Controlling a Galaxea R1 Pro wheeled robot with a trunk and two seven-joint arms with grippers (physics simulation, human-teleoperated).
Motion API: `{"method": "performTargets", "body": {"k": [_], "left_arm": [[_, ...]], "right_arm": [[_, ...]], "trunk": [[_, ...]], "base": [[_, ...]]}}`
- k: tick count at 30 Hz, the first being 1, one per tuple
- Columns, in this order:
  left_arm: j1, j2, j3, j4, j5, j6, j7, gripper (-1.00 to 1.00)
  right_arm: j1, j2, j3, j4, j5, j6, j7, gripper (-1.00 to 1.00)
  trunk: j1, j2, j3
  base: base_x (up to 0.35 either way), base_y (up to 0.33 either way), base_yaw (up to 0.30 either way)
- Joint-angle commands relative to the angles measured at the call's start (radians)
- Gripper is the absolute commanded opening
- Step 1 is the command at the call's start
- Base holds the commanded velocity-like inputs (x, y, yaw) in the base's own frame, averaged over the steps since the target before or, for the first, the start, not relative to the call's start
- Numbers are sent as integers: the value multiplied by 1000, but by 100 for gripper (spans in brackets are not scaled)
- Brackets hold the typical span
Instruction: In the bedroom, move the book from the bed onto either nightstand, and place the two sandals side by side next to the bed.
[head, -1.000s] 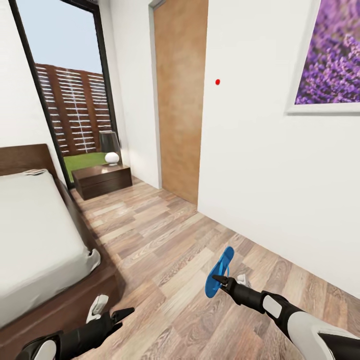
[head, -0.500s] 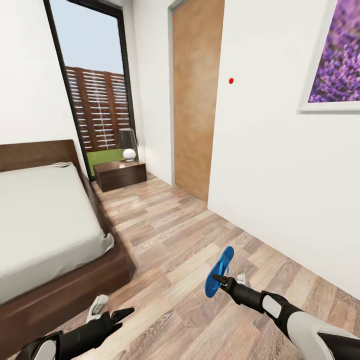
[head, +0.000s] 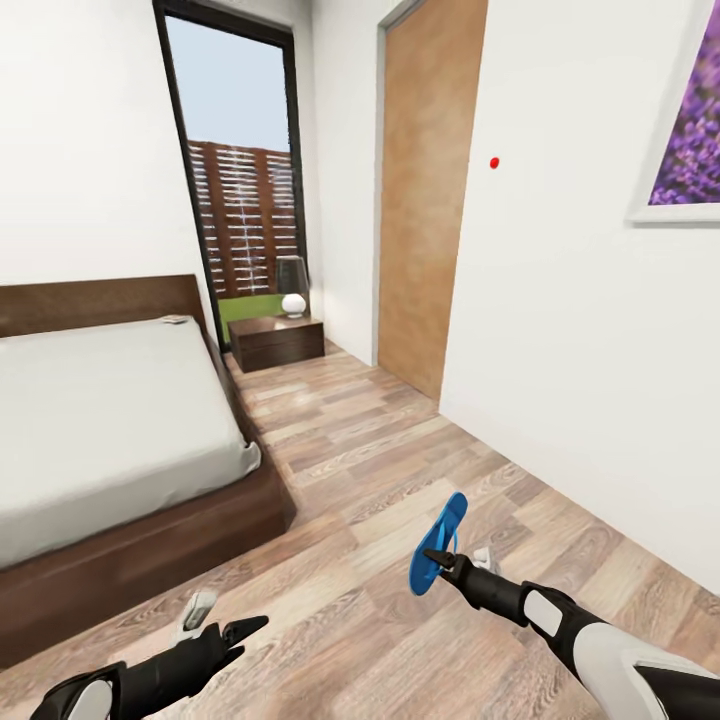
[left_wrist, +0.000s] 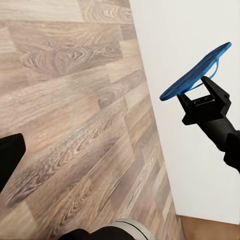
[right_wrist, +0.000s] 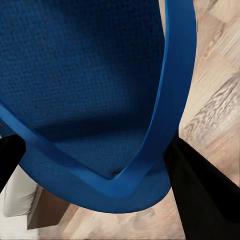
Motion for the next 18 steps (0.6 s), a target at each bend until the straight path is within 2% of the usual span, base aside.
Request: {"method": "performTargets", "body": {"k": [1, 14, 18], "left_arm": [[-1, 0, 1, 0, -2, 6, -4, 100], [-1, 1, 1, 0, -2, 6, -5, 100], [-1, 1, 1, 0, -2, 6, -5, 100]], "right_arm": [[0, 0, -9, 0, 0, 10, 4, -100], [0, 3, -9, -1, 0, 1, 4, -100], [0, 3, -9, -1, -1, -16, 3, -100]], "trunk": [[-1, 0, -1], [-1, 0, -1], [-1, 0, -1]], "base": [[-261, -128, 220], [-266, -158, 220], [-147, -77, 218]]}}
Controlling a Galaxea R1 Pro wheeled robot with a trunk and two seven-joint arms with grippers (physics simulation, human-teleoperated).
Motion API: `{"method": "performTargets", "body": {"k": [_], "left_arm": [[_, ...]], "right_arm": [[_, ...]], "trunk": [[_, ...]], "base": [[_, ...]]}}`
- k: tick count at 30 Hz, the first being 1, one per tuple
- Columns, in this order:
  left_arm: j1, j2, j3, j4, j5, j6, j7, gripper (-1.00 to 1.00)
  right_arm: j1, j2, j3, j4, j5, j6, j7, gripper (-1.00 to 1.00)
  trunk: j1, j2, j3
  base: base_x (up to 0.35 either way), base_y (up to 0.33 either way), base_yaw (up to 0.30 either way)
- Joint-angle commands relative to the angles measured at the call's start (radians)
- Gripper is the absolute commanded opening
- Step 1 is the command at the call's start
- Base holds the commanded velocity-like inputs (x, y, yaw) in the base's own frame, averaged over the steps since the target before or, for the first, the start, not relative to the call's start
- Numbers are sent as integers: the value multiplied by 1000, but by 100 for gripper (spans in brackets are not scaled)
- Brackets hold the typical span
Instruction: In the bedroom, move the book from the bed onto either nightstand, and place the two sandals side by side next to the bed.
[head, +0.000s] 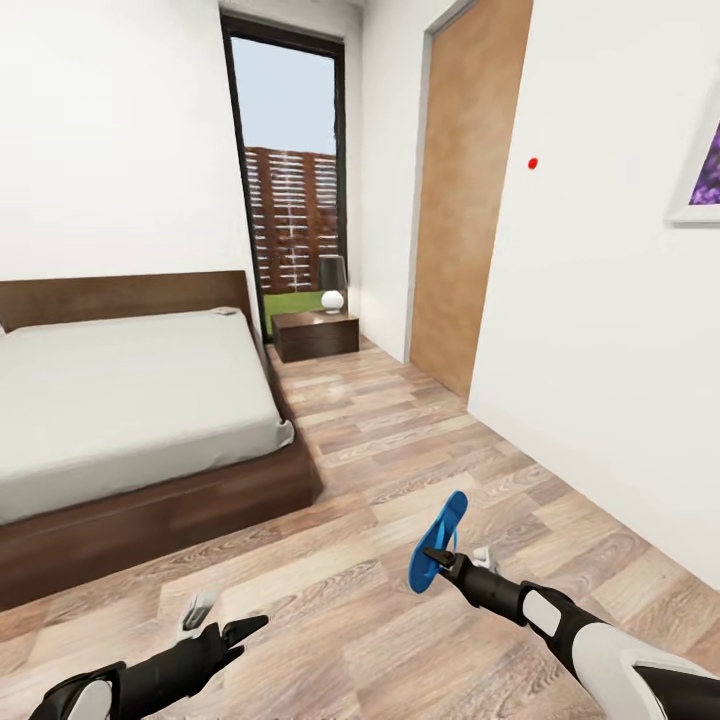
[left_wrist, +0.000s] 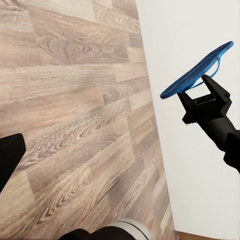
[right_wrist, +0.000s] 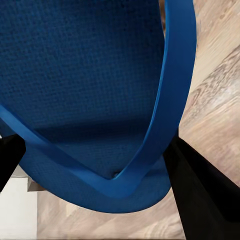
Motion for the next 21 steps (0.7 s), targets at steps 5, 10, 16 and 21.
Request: {"method": "performTargets", "body": {"k": [5, 10, 16, 21], "left_arm": [[-1, 0, 2, 0, -2, 6, -4, 100], [-1, 0, 2, 0, -2, 6, -4, 100], [-1, 0, 2, 0, -3, 6, -4, 100], [-1, 0, 2, 0, -3, 6, -4, 100]], "right_arm": [[0, 0, -8, 0, 1, 3, 4, -100], [0, 0, -8, 0, 1, 2, 4, -100], [0, 0, -8, 0, 1, 2, 4, -100], [0, 0, -8, 0, 1, 1, 4, -100]], "trunk": [[0, 0, -1], [0, 0, -1], [0, 0, -1], [0, 0, -1]], "base": [[-31, -16, 217], [-6, -3, 216], [-1, 0, 210], [0, 0, 202]]}}
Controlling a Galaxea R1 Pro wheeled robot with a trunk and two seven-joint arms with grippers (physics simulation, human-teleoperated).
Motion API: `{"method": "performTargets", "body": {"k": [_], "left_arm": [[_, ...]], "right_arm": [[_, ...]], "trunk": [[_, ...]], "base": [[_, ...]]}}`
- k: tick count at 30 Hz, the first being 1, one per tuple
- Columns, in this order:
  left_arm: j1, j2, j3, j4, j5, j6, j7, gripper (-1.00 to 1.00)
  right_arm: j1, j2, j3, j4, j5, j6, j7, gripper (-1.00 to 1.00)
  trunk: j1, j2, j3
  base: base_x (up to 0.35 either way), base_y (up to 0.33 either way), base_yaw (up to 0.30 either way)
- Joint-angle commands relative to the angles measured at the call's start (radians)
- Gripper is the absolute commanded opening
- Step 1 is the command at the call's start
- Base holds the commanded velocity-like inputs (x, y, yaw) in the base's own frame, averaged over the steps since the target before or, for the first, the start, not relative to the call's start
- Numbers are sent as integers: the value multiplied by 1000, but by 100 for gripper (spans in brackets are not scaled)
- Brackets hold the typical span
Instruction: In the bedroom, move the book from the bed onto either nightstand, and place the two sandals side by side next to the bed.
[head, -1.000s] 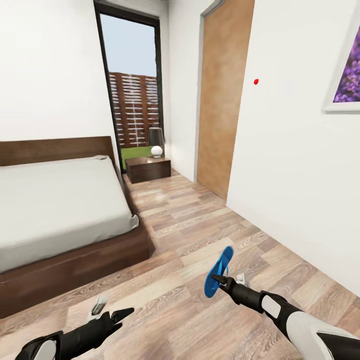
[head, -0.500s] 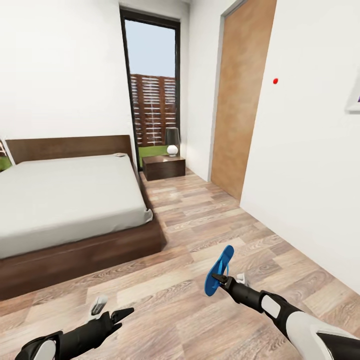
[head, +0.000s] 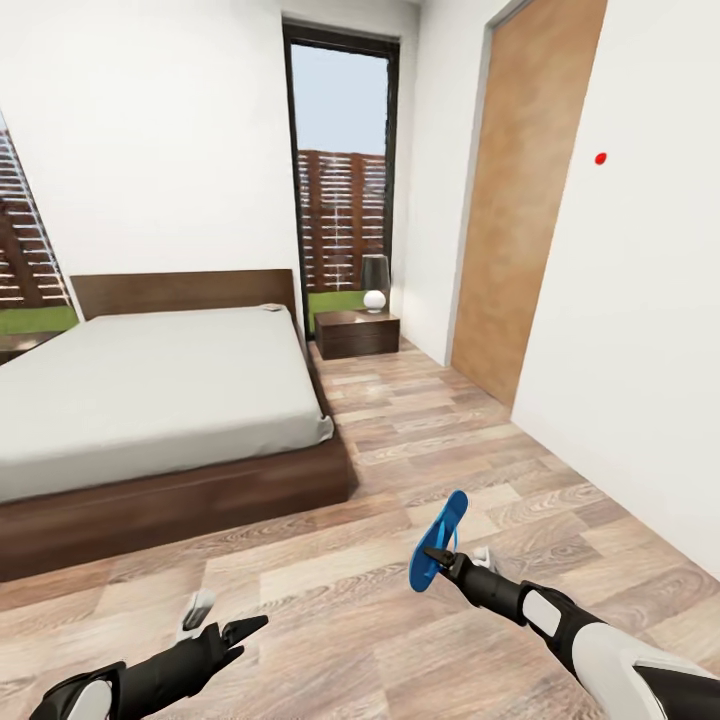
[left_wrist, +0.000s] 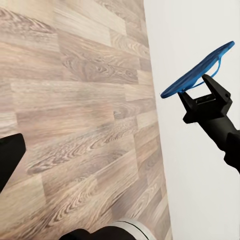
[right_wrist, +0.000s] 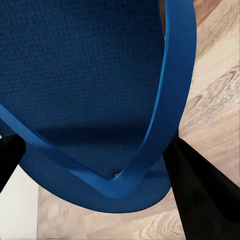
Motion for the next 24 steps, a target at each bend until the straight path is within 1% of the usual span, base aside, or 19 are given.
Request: {"method": "performTargets", "body": {"k": [1, 14, 24], "left_arm": [[-1, 0, 1, 0, -2, 6, -4, 100], [-1, -1, 2, 10, -2, 4, -2, 100], [-1, 6, 7, 12, -1, 5, -6, 100]], "right_arm": [[0, 0, -8, 0, 0, 10, 4, -100], [0, 2, -7, 1, -1, 10, 4, -100], [0, 1, -10, 3, 1, 9, 3, -100]], "trunk": [[0, 0, -1], [0, 0, -1], [0, 0, -1]], "base": [[0, 0, 199], [0, 0, 198], [0, 0, 197]]}}
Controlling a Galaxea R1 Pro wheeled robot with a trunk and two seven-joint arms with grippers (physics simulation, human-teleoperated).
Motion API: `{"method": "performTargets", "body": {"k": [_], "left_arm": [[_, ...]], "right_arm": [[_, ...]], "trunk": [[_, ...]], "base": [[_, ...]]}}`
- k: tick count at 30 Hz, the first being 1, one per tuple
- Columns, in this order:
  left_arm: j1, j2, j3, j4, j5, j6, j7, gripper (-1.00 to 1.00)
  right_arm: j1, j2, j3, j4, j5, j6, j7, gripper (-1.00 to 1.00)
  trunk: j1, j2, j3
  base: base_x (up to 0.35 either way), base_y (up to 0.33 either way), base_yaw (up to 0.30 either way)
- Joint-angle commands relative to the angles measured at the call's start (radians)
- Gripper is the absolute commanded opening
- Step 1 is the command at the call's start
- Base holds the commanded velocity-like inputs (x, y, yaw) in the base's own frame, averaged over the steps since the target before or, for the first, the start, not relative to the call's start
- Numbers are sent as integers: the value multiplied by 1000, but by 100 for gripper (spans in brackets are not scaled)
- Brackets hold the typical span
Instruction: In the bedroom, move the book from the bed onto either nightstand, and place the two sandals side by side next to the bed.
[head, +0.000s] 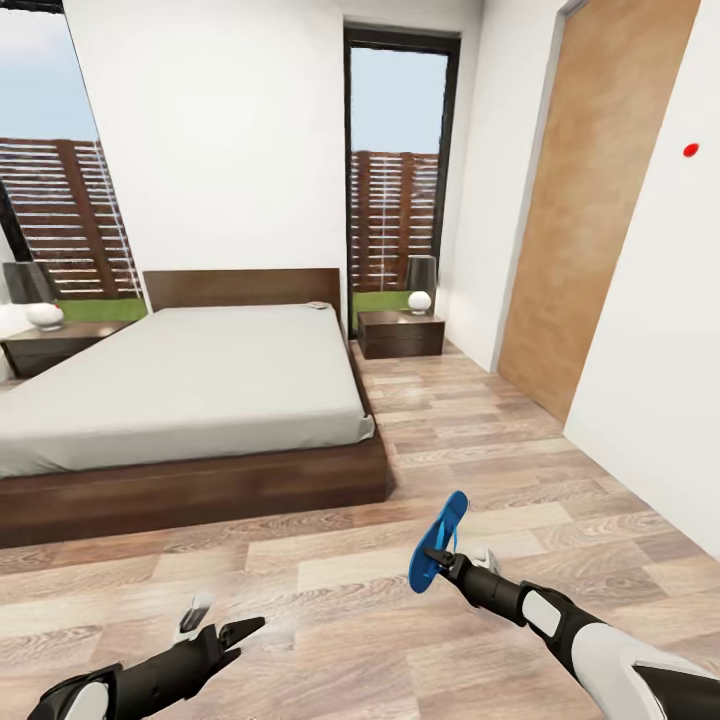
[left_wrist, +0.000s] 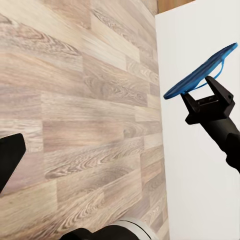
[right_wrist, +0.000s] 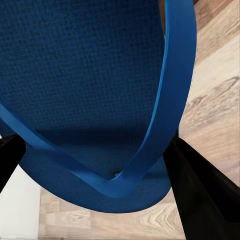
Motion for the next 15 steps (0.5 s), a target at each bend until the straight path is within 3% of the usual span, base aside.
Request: {"method": "performTargets", "body": {"k": [1, 15], "left_arm": [[-1, 1, 2, 0, -1, 6, -4, 100], [-1, 4, 4, 0, -1, 6, -3, 100]], "right_arm": [[0, 0, -8, 0, 0, 10, 4, -100], [0, 0, -9, 0, 1, 9, 4, -100]], "trunk": [[0, 0, -1], [0, 0, -1]], "base": [[0, 0, 197], [0, 0, 221]]}}
